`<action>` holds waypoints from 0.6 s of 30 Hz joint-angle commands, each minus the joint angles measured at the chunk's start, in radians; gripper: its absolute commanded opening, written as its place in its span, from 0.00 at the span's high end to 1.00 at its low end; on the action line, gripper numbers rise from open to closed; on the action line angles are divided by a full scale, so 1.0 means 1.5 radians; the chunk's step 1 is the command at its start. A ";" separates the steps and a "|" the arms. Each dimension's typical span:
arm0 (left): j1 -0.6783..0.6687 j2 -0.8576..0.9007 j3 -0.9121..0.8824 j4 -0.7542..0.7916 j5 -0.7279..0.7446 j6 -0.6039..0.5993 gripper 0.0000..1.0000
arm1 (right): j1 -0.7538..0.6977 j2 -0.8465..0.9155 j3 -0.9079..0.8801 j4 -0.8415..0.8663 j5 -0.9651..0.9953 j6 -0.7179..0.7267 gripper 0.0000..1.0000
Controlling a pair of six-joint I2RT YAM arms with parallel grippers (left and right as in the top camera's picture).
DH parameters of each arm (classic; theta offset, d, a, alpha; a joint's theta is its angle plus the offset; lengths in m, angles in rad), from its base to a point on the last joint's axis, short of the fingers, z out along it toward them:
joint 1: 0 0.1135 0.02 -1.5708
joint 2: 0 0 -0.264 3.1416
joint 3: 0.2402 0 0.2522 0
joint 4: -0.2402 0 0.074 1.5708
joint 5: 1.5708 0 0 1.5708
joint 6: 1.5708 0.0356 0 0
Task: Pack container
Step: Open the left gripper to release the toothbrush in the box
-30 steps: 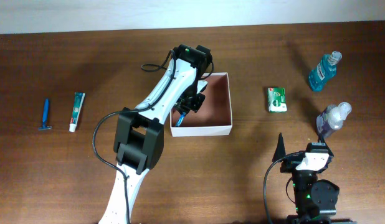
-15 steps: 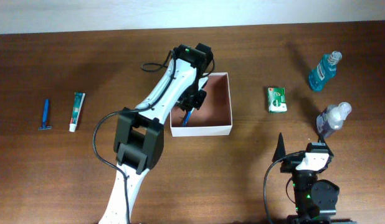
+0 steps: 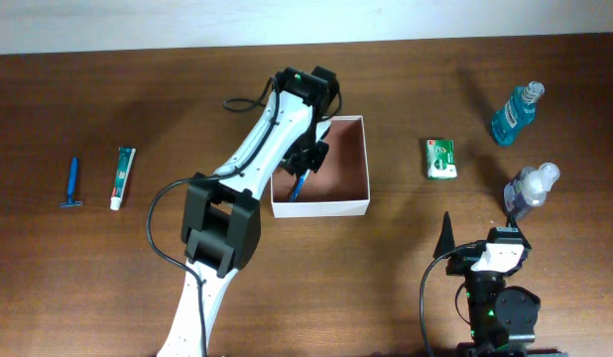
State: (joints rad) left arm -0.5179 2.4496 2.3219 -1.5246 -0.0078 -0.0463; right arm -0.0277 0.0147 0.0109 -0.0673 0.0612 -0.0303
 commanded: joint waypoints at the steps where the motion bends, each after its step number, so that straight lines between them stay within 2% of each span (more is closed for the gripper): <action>1: -0.003 0.004 0.085 -0.009 0.025 -0.006 0.85 | 0.005 -0.005 -0.004 -0.005 0.001 0.001 0.02; 6: -0.003 0.004 0.205 -0.056 0.025 -0.006 0.77 | 0.005 -0.005 -0.004 -0.005 0.001 0.001 0.02; 9: -0.002 0.003 0.281 -0.093 0.024 -0.006 0.34 | 0.005 -0.005 -0.004 -0.005 0.001 0.001 0.02; 12: 0.010 0.001 0.331 -0.109 0.006 -0.006 0.13 | 0.005 -0.005 -0.004 -0.005 0.001 0.001 0.01; 13: 0.018 -0.004 0.336 -0.109 -0.001 -0.006 0.01 | 0.005 -0.005 -0.004 -0.005 0.001 0.001 0.02; 18: 0.090 -0.018 0.340 -0.109 -0.014 -0.006 0.01 | 0.005 -0.005 -0.004 -0.005 0.001 0.001 0.02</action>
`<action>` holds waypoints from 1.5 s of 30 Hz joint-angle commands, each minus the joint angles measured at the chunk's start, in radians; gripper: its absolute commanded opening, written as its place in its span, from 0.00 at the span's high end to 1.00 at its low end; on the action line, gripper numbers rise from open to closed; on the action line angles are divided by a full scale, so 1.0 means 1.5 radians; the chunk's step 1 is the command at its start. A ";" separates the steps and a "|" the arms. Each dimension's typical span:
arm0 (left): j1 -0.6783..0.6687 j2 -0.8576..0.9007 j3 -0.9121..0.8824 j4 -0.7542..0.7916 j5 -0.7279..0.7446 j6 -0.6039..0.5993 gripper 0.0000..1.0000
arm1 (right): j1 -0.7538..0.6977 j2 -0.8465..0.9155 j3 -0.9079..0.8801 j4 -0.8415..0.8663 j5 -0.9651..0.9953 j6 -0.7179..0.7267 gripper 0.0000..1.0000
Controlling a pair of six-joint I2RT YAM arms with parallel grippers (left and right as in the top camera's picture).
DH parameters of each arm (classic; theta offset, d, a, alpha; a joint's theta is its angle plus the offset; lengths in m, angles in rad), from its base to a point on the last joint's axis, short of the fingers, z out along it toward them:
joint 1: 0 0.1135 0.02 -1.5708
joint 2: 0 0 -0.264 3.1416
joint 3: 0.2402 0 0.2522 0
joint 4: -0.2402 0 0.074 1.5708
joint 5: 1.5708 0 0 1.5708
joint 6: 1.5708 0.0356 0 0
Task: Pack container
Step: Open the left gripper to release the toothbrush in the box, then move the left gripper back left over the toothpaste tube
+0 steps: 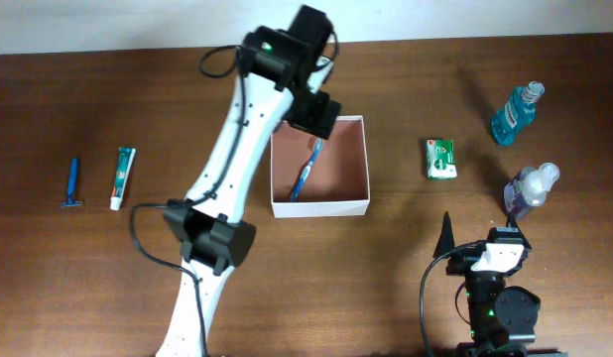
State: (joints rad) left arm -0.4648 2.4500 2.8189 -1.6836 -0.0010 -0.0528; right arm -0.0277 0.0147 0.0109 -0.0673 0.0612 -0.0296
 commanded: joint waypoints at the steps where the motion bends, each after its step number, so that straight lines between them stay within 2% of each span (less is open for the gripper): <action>1: 0.075 -0.019 0.009 -0.003 -0.019 -0.002 0.01 | 0.005 -0.005 -0.004 -0.005 0.001 0.000 0.02; 11: 0.256 -0.021 0.006 -0.003 -0.014 0.001 0.00 | 0.005 -0.005 -0.004 -0.005 0.001 0.000 0.02; 15: 0.306 -0.021 -0.011 -0.003 0.008 0.031 0.00 | 0.005 -0.005 -0.004 -0.005 0.001 0.000 0.02; 17: 0.321 -0.021 -0.025 -0.003 0.008 0.035 0.01 | 0.005 -0.005 -0.004 -0.005 0.001 0.000 0.02; 21: 0.345 -0.021 -0.068 -0.003 0.001 0.109 0.01 | 0.005 -0.005 -0.004 -0.005 0.001 0.000 0.02; 30: 0.424 -0.020 -0.154 -0.003 -0.022 0.187 0.01 | 0.005 -0.005 -0.004 -0.005 0.001 0.000 0.02; 37: 0.470 -0.020 -0.218 0.002 0.017 0.250 0.01 | 0.005 -0.005 -0.004 -0.005 0.001 0.000 0.02; 45: 0.506 -0.020 -0.292 0.035 -0.005 0.256 0.01 | 0.005 -0.005 -0.004 -0.005 0.001 0.000 0.02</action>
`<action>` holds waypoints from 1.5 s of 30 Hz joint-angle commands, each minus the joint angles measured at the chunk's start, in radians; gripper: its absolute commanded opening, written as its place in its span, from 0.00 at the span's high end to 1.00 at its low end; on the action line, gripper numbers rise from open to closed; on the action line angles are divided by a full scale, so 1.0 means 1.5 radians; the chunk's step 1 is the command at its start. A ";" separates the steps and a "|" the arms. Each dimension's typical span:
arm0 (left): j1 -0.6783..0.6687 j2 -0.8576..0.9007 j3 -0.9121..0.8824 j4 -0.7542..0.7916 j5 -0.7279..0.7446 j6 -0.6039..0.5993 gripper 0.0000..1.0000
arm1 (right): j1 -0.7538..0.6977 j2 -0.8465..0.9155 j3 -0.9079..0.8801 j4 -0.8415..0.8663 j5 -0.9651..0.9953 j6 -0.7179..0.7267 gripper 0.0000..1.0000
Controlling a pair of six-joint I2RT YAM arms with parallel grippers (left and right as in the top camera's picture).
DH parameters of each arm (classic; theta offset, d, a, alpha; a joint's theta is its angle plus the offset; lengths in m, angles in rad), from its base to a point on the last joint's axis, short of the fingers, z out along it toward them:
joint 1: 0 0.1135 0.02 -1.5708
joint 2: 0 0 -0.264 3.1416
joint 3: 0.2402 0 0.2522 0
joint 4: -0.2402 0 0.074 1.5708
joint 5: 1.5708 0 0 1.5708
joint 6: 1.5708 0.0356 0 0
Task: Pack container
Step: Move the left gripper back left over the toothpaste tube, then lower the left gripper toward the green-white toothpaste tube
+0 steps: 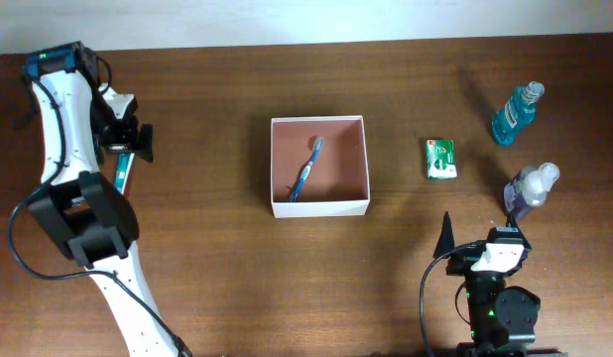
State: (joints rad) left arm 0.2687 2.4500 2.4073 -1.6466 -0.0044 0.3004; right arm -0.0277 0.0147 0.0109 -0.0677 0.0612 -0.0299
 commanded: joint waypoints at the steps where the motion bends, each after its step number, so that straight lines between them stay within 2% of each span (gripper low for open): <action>1: 0.020 -0.020 -0.024 0.014 -0.003 0.020 0.01 | 0.005 -0.005 -0.004 -0.005 0.001 0.000 0.02; 19: 0.042 -0.018 -0.035 0.053 -0.016 0.018 0.01 | 0.005 -0.005 -0.004 -0.005 0.001 0.000 0.02; 24: 0.042 -0.018 -0.035 0.064 -0.064 0.005 0.01 | 0.005 -0.005 -0.004 -0.005 0.001 0.000 0.02; 45: 0.042 -0.017 -0.035 0.080 -0.065 0.003 0.02 | 0.005 -0.005 -0.004 -0.005 0.001 0.000 0.02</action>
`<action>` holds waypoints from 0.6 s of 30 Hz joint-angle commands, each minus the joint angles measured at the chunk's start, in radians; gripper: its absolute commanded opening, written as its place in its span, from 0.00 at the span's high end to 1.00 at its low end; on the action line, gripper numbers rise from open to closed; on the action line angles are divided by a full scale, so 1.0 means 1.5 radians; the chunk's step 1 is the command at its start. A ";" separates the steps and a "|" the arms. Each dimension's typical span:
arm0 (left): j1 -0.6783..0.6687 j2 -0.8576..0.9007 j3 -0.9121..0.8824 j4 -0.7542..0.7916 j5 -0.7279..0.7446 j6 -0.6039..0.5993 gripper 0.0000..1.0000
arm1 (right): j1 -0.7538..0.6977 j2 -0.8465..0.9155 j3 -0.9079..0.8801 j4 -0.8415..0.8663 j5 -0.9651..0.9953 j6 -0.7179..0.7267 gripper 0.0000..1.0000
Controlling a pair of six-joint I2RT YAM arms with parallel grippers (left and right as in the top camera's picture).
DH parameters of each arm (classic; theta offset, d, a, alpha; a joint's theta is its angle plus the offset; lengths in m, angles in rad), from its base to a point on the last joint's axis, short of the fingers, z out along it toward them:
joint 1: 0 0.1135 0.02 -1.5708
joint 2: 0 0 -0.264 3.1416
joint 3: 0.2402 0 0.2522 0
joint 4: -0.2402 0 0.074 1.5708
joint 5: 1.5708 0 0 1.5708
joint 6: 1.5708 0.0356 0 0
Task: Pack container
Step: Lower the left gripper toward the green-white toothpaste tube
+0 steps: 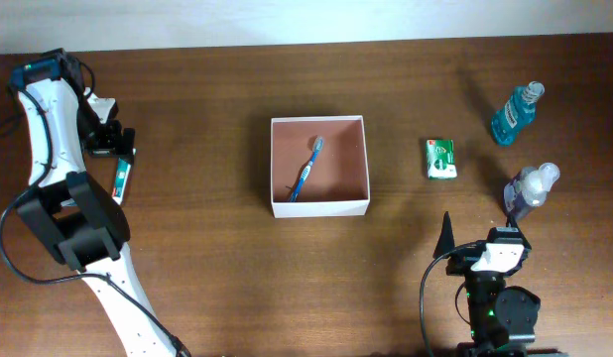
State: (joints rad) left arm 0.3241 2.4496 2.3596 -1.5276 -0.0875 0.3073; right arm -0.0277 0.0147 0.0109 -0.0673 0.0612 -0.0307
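A white box (319,206) with a brown floor stands mid-table, and a blue toothbrush (306,171) lies inside it. At the far left, a white and green toothpaste tube (118,179) lies on the table. My left gripper (112,151) sits over the tube's far end, and its fingers look spread across the tube, so open. The left arm hides the table just left of the tube. My right gripper (447,233) rests near the front right edge, its fingers together in one point and holding nothing.
A green packet (442,158) lies to the right of the box. A blue mouthwash bottle (514,113) and a clear bottle with purple liquid (529,188) lie at the far right. The left arm's links run down the table's left side.
My left gripper has shifted slightly left and toward the front, and now sits on the far end of the toothpaste tube. The tube, the box and the right arm have not moved.
My left gripper was down in the box with the blue toothbrush. Then it was raised at the box's far rim, with the brush lying free inside. Then it was at the far left, beside the toothpaste tube. Now it sits over the tube's far end.
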 commanded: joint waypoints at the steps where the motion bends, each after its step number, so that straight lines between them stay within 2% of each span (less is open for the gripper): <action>1: 0.005 -0.017 -0.003 -0.001 -0.006 -0.002 0.02 | 0.005 -0.005 -0.004 -0.005 0.001 0.001 0.02; 13: 0.005 -0.005 -0.005 0.006 -0.002 -0.007 0.02 | 0.005 -0.005 -0.004 -0.005 0.001 0.001 0.02; 18: 0.005 -0.004 -0.040 0.012 -0.002 -0.007 0.02 | 0.005 -0.005 -0.004 -0.005 0.001 0.001 0.02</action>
State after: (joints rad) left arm 0.3241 2.4500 2.3371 -1.5146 -0.0868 0.3069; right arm -0.0277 0.0147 0.0109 -0.0673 0.0612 -0.0303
